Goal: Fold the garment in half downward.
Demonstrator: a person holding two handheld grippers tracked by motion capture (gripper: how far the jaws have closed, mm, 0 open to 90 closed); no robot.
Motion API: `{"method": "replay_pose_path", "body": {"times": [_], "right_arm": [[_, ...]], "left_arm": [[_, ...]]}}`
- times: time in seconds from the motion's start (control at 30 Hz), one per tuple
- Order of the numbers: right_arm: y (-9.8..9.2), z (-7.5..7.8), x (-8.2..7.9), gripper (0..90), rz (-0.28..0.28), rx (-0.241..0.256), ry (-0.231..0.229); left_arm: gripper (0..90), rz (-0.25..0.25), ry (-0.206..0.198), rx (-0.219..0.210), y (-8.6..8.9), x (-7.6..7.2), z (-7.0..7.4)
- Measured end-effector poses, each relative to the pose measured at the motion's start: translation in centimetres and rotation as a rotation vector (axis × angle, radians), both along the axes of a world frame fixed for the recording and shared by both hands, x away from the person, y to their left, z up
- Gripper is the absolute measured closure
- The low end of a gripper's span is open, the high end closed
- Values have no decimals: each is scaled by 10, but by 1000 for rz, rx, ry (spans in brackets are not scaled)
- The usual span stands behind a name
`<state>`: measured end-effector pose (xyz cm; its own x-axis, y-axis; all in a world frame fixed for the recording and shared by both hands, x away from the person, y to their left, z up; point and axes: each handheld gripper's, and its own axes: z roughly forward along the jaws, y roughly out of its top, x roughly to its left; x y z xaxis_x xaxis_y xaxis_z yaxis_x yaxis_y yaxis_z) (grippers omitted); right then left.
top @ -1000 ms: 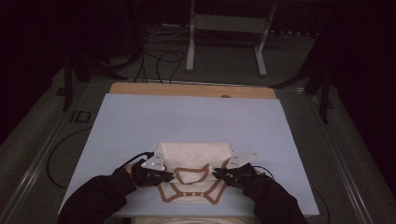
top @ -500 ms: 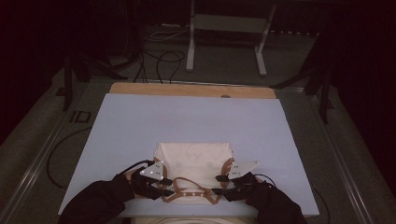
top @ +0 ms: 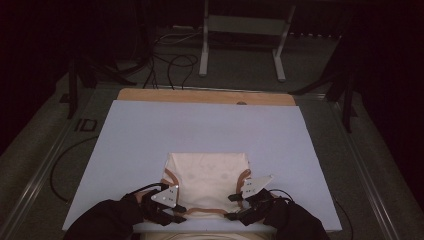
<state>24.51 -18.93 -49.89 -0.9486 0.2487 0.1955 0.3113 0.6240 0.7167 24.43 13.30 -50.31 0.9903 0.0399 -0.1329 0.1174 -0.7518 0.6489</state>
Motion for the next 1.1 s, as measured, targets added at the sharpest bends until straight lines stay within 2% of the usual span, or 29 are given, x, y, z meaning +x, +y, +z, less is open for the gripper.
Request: {"method": "replay_pose_path", "body": {"times": [0.03,0.1,0.13,0.17,0.2,0.23,0.27,0.3,0.37,0.43,0.5,0.53,0.57,0.6,0.63,0.67,0.7,0.73,0.8,0.83,0.87,0.9,1.03,1.1], "right_arm": [[1,-1,0,388,9,0,19],[1,-2,-1,407,31,-2,22],[1,-2,-1,468,47,7,30],[1,-1,-1,517,50,8,31],[1,0,-1,577,54,1,20],[0,1,-2,650,65,0,-3],[0,2,-2,663,51,-2,-21],[0,3,-2,686,32,3,-16],[-1,2,-1,652,21,0,-15],[1,-2,-2,591,31,-27,-31],[3,-6,-2,573,49,-46,-38],[4,-7,-3,544,61,-50,-14],[5,-9,-3,529,70,-66,-10],[5,-10,-4,516,78,-76,-4],[6,-13,-4,549,90,-90,-26],[5,-12,-5,628,92,-105,-47],[5,-12,-6,659,86,-117,-71],[5,-11,-5,712,82,-115,-65],[5,-8,-6,820,69,-113,-83],[5,-6,-6,862,71,-114,-93],[4,-5,-6,880,60,-108,-92],[4,-3,-6,882,65,-98,-92],[3,0,-7,886,80,-87,-93],[4,2,-8,887,82,-74,-101]], "left_arm": [[667,8,-16,-15,1,0,1],[622,16,-19,-49,3,0,4],[595,28,-35,-63,3,0,5],[566,39,-36,-72,3,1,7],[537,42,-31,-93,4,1,8],[534,60,-48,-110,5,2,9],[533,80,-52,-109,5,3,10],[529,93,-66,-98,4,4,10],[499,98,-63,-93,4,4,8],[493,94,-66,-79,2,3,4],[492,78,-61,-64,1,3,1],[492,69,-62,-62,0,2,1],[492,58,-61,-52,-1,1,0],[492,47,-62,-43,-2,0,-1],[493,37,-62,-36,-3,-1,-2],[523,26,-61,-26,-3,-1,-3],[540,16,-53,-24,-4,-2,-4],[543,13,-54,-20,-4,-2,-5],[680,13,-56,-1,-6,-2,-6],[714,24,-62,0,-6,-1,-6],[830,41,-50,-3,-6,1,-6],[876,58,-36,-8,-5,3,-5],[900,46,-22,-9,-4,2,0],[900,44,-35,-6,-4,0,2]]}}
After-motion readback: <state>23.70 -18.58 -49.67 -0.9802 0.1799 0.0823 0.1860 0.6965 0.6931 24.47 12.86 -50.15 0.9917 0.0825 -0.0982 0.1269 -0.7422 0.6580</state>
